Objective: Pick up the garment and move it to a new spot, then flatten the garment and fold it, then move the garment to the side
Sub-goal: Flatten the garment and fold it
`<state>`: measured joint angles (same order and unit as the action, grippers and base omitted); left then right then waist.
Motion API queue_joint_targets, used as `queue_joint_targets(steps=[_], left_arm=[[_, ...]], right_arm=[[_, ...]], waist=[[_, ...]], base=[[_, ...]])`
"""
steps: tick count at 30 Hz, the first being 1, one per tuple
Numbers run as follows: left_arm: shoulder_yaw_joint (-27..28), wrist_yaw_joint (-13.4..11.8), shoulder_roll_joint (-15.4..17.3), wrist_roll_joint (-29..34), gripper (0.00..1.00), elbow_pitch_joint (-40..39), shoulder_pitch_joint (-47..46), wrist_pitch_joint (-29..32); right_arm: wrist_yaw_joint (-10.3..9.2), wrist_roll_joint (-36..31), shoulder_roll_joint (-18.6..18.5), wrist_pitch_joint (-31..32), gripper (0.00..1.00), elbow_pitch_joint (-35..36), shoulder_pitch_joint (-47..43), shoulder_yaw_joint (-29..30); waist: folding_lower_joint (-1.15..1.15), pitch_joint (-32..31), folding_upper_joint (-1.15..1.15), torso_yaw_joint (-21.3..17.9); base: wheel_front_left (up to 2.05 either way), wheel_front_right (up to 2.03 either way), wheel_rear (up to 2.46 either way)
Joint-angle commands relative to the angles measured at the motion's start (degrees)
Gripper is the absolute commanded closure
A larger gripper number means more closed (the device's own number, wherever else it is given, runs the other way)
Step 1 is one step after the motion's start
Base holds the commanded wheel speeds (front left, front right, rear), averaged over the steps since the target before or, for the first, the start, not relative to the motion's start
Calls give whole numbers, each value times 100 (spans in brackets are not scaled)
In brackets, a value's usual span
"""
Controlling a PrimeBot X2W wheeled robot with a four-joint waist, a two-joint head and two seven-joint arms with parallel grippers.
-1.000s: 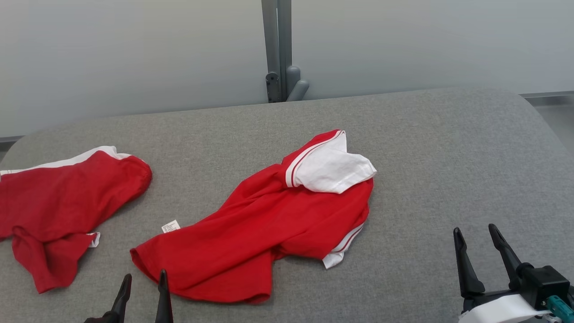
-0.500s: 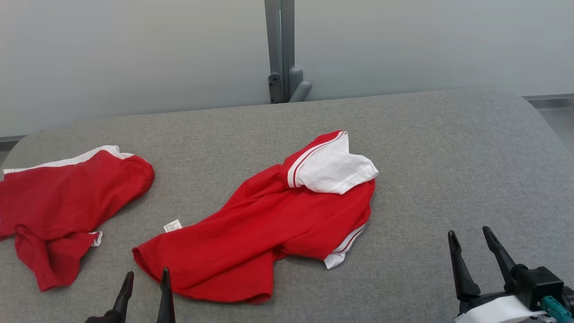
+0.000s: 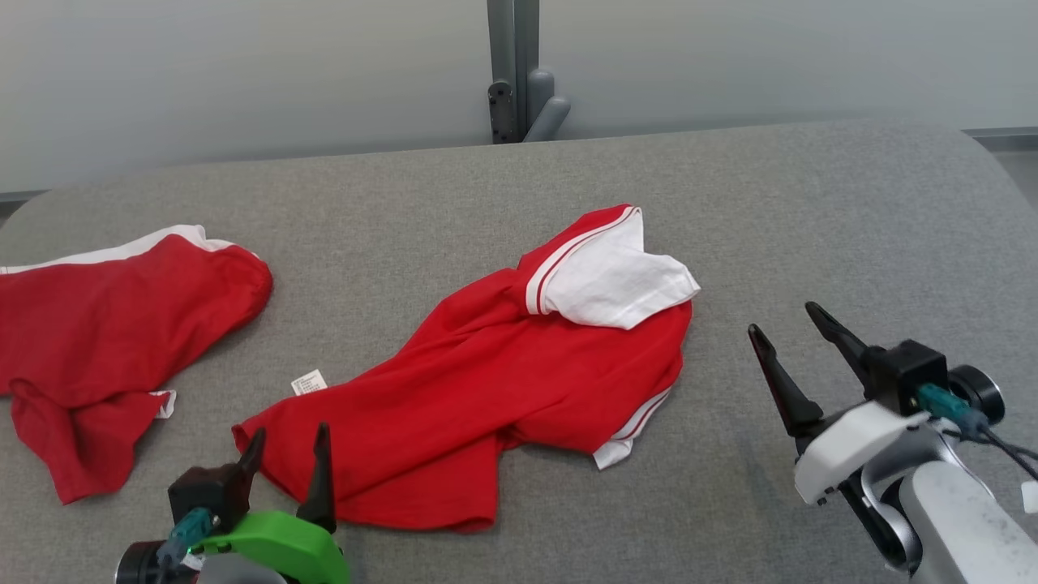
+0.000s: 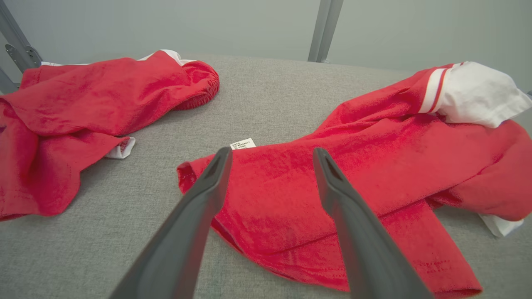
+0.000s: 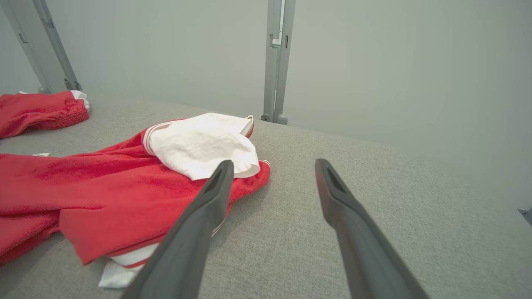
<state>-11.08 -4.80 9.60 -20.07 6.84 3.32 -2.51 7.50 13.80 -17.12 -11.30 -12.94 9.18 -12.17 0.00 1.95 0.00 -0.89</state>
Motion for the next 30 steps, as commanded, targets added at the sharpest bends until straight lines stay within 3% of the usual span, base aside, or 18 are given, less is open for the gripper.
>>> queue_joint_targets(steps=[1,7,13,30], left_arm=[[-11,-54,-16,42,0,90,-300,178],[-29,-137,-73,-56,0,560,-1010,705],[-45,-164,-62,-86,0,936,-1521,988],[17,166,-288,-725,0,1488,-2147,1306]], right_arm=[[-2,252,-205,320,0,-131,344,-318],[-2,977,-752,1340,0,-459,1399,-1150],[-3,1517,-1212,1910,0,-705,2166,-1942],[-3,2508,-1661,2144,0,-1331,3156,-3112]], waist=[[0,296,0,159],[0,633,0,390],[0,865,0,632],[0,1286,0,935]], base=[[0,0,0],[0,0,0],[0,0,0],[0,0,0]])
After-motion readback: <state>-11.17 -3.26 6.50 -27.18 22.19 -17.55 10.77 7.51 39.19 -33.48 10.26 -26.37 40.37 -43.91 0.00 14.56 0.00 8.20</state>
